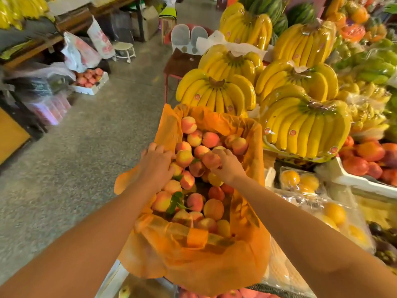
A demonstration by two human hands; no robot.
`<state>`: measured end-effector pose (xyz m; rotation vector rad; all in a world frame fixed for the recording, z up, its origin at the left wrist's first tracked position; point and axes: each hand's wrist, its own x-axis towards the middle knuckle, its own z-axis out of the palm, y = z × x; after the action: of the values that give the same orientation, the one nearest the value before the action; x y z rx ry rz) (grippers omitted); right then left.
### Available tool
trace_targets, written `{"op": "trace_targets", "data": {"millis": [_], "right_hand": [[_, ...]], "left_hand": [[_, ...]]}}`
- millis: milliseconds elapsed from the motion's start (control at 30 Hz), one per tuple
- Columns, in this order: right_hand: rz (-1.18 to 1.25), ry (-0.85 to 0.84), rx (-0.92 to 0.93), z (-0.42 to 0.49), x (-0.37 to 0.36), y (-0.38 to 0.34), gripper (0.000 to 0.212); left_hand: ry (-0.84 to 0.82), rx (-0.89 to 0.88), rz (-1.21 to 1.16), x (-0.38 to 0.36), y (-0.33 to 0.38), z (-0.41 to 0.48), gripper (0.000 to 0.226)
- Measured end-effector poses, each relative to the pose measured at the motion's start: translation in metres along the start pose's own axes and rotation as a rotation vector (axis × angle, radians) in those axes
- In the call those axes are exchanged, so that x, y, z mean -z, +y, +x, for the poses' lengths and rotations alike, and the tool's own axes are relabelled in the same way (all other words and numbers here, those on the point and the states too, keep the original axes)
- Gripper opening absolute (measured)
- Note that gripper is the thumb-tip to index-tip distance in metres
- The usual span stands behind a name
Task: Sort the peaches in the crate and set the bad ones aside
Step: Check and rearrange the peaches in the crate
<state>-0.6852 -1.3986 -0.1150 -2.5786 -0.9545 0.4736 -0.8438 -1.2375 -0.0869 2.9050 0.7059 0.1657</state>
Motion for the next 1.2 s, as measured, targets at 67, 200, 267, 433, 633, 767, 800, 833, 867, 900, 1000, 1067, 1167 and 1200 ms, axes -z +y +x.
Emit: {"op": "trace_targets", "data": {"millis": [67, 200, 267, 433, 633, 767, 800, 833, 867, 900, 1000, 1067, 1167, 1200], "right_hand": [[-0.017, -0.019, -0.016, 0.009, -0.007, 0.001, 0.059], [-0.091, 0.004, -0.031, 0.023, -0.016, 0.004, 0.065], [-0.121, 0.025, -0.050, 0.029, -0.020, 0.005, 0.066], [-0.135, 0.040, -0.078, 0.038, -0.029, 0.006, 0.073], [-0.036, 0.049, -0.027, 0.042, -0.019, 0.009, 0.070], [0.138, 0.049, 0.026, 0.034, -0.002, 0.018, 0.065], [0.168, 0.048, 0.044, 0.033, 0.002, 0.021, 0.064], [0.189, 0.045, 0.057, 0.032, 0.005, 0.023, 0.064], [0.207, 0.039, 0.065, 0.031, 0.009, 0.024, 0.064], [0.224, 0.034, 0.073, 0.030, 0.012, 0.024, 0.065], [0.284, 0.032, 0.086, 0.028, 0.018, 0.024, 0.066], [0.303, 0.024, 0.095, 0.024, 0.022, 0.025, 0.066], [0.435, 0.010, 0.068, 0.014, 0.028, 0.023, 0.066], [0.477, 0.001, 0.044, 0.009, 0.032, 0.021, 0.066]], "left_hand": [[0.019, -0.080, -0.004, -0.005, 0.002, 0.011, 0.031], [-0.087, -0.168, -0.073, -0.014, 0.011, 0.034, 0.035], [-0.150, -0.199, -0.071, -0.022, 0.015, 0.048, 0.039], [-0.236, -0.182, -0.042, -0.045, 0.021, 0.072, 0.044], [-0.327, -0.129, 0.080, -0.066, 0.027, 0.090, 0.044], [-0.342, -0.084, 0.136, -0.079, 0.025, 0.095, 0.047], [-0.345, -0.071, 0.123, -0.080, 0.026, 0.096, 0.047], [-0.338, -0.066, 0.118, -0.082, 0.026, 0.098, 0.044], [-0.323, -0.057, 0.116, -0.081, 0.027, 0.099, 0.040], [-0.314, -0.045, 0.123, -0.079, 0.028, 0.099, 0.037], [-0.313, -0.017, 0.121, -0.067, 0.028, 0.092, 0.044], [-0.282, 0.026, 0.014, -0.060, 0.027, 0.089, 0.054], [-0.229, 0.171, -0.318, -0.043, 0.031, 0.083, 0.064], [-0.242, 0.217, -0.436, -0.037, 0.033, 0.080, 0.066]]}}
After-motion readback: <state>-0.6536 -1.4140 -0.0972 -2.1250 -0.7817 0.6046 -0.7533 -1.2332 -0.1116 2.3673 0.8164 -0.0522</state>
